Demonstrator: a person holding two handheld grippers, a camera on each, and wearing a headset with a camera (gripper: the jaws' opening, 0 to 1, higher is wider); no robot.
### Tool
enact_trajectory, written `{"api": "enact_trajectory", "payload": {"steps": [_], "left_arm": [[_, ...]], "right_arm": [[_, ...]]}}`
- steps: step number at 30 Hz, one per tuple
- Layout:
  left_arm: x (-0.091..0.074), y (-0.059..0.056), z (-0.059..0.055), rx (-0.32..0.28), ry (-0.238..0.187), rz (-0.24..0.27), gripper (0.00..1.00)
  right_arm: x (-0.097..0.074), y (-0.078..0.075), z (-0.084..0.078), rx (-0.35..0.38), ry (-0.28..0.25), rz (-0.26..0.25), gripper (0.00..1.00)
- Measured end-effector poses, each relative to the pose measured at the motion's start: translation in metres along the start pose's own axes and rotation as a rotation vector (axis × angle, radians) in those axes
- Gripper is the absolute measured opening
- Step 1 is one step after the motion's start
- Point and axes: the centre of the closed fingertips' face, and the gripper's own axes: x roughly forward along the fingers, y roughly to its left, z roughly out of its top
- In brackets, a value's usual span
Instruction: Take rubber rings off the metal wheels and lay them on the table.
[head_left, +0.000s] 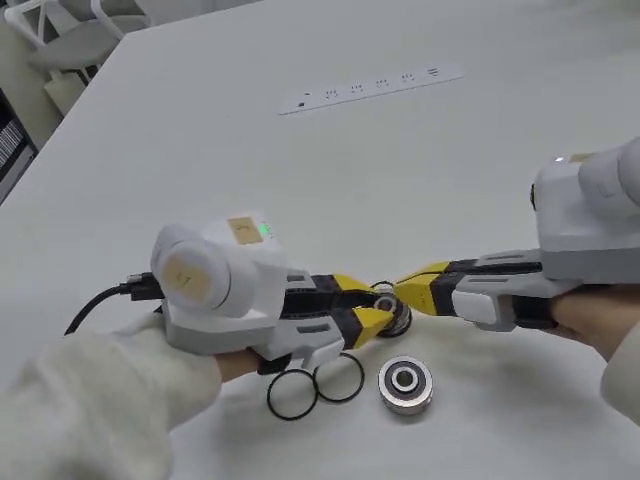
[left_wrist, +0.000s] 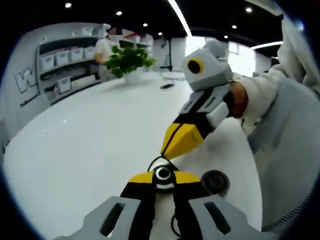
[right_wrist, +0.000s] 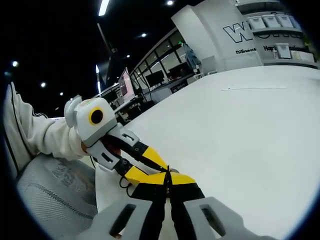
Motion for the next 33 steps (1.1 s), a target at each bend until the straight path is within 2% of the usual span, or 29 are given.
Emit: {"api": "enact_trajectory", "payload": {"steps": [6,16,18,22,26,30,33], "left_arm": [[0.002,-0.002,0.001,0.055,0.008,0.015,0.14],[-0.002,-0.005,0.001,0.049,0.026,-0.002,0.18],[-0.005,-0.007,0.004,0.054,0.021,-0.006,0.19],[-0.013,-0.004,0.018,0.047,-0.017,0.003,0.24],[-0.02,0.0,0.019,0.07,-0.003,0.013,0.27],[-0.033,0.006,0.023,0.046,0.001,0.011,0.33],[-0.043,0.011,0.026,0.056,0.007,0.029,0.37]], "right_arm": [[-0.001,0.0,-0.002,0.035,0.005,0.013,0.0],[-0.005,0.0,-0.004,0.047,0.013,0.024,0.0],[-0.006,0.0,-0.003,0.042,0.015,0.021,0.0],[-0.008,0.002,-0.003,0.039,0.016,0.021,0.0],[-0.009,0.003,-0.002,0.039,0.012,0.02,0.0],[-0.011,0.006,0.001,0.037,0.007,0.022,0.0],[-0.013,0.007,0.004,0.036,-0.001,0.021,0.0]]}}
